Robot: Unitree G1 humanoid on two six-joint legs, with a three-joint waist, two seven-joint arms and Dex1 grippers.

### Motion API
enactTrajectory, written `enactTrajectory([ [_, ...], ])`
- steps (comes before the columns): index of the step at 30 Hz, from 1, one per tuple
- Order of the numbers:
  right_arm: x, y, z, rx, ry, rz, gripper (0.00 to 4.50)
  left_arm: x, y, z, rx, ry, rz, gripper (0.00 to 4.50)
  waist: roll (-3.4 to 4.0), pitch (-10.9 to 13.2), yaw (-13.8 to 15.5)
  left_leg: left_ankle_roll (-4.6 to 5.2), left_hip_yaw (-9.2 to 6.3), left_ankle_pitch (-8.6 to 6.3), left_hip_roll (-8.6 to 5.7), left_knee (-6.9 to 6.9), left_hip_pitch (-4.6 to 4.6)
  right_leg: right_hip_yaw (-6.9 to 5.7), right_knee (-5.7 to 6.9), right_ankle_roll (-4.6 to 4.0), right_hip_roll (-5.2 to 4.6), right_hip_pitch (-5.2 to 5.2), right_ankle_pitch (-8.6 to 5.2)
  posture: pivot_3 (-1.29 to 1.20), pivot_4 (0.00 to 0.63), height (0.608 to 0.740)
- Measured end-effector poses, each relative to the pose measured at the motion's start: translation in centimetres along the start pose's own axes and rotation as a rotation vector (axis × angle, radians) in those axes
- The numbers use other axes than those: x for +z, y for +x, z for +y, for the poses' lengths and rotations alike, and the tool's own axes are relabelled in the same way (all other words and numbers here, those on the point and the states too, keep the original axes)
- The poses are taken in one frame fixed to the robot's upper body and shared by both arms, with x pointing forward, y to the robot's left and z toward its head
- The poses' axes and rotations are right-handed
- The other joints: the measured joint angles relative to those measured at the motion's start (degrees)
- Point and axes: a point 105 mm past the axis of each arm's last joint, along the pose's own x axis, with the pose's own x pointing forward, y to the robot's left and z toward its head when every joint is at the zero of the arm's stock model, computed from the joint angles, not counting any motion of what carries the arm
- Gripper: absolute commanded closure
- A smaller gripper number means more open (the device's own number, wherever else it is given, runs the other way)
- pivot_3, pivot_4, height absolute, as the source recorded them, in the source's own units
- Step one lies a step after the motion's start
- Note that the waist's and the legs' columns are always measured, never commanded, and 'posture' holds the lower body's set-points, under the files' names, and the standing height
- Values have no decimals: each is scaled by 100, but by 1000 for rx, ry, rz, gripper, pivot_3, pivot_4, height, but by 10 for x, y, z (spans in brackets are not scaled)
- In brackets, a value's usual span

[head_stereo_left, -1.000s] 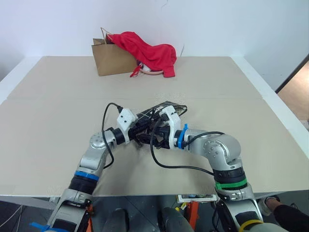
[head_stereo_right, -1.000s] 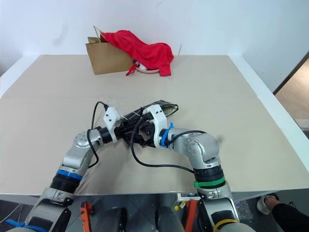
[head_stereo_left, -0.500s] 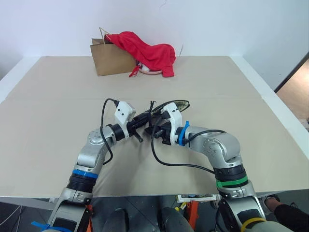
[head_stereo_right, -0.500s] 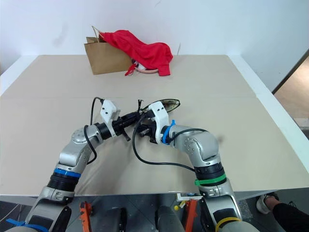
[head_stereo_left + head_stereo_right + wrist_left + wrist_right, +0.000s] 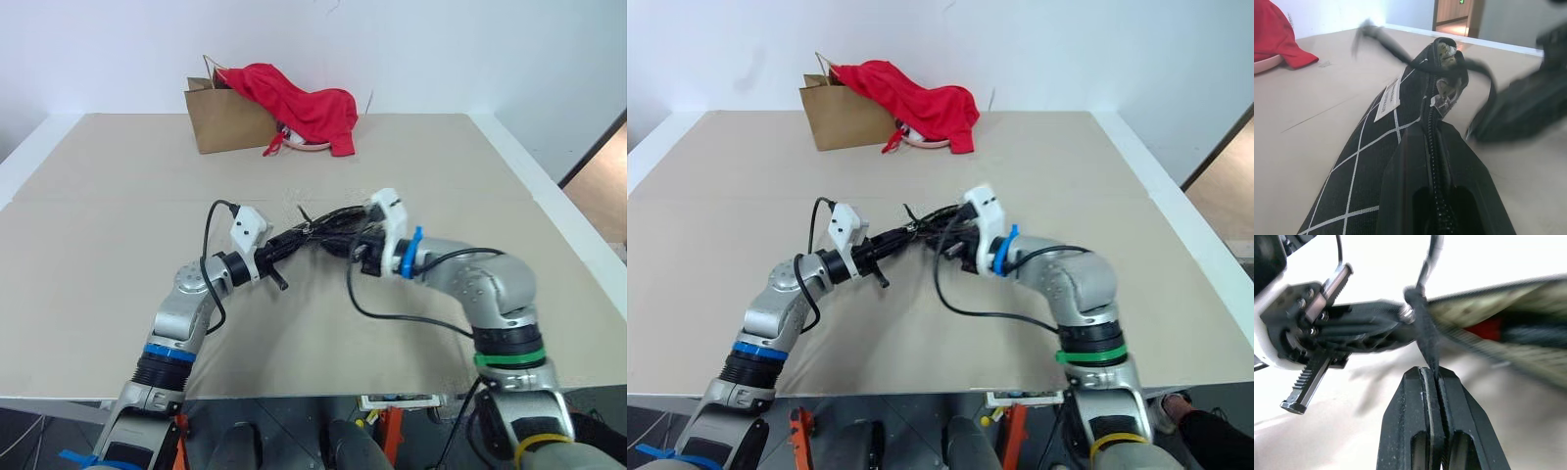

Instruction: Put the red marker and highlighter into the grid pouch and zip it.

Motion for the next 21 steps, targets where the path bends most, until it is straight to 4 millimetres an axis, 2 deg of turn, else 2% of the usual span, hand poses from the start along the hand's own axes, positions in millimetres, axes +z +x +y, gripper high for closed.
enactTrajectory([
  [4, 16, -26, -27, -89, -34, -41, 4467, -1, -1, -1, -4, 0, 1, 4500, 0, 0, 3, 0, 1, 0, 0, -2, 0, 0, -2, -1, 1, 0, -1, 0, 150, 740],
  [6, 20, -42, -49, -165, -36, -54, 4467, -1, -1, -2, -15, 4, -2, 4500, 0, 0, 1, 1, 2, 0, 1, -4, 0, 2, -1, -2, 2, -3, -1, 0, 150, 740],
  [16, 29, -71, -92, -332, -64, -88, 4467, 1, -3, -1, -24, 19, -4, 4500, 0, 1, 7, 1, 6, -1, -2, -4, 0, 5, -3, -2, -1, -2, -1, 0, 150, 740],
  [20, 27, -75, -100, -354, -60, -86, 4467, 1, -5, 0, -32, 30, 0, 4500, 1, 1, 5, 1, 7, -1, 0, -5, 0, 7, -2, -1, 1, -5, -1, 0, 150, 740],
  [21, 26, -76, -101, -358, -62, -86, 4130, 0, -6, 0, -32, 32, 2, 4500, 1, 1, 5, 1, 7, -1, 0, -5, 0, 7, -2, -2, 1, -5, -1, 0, 150, 740],
])
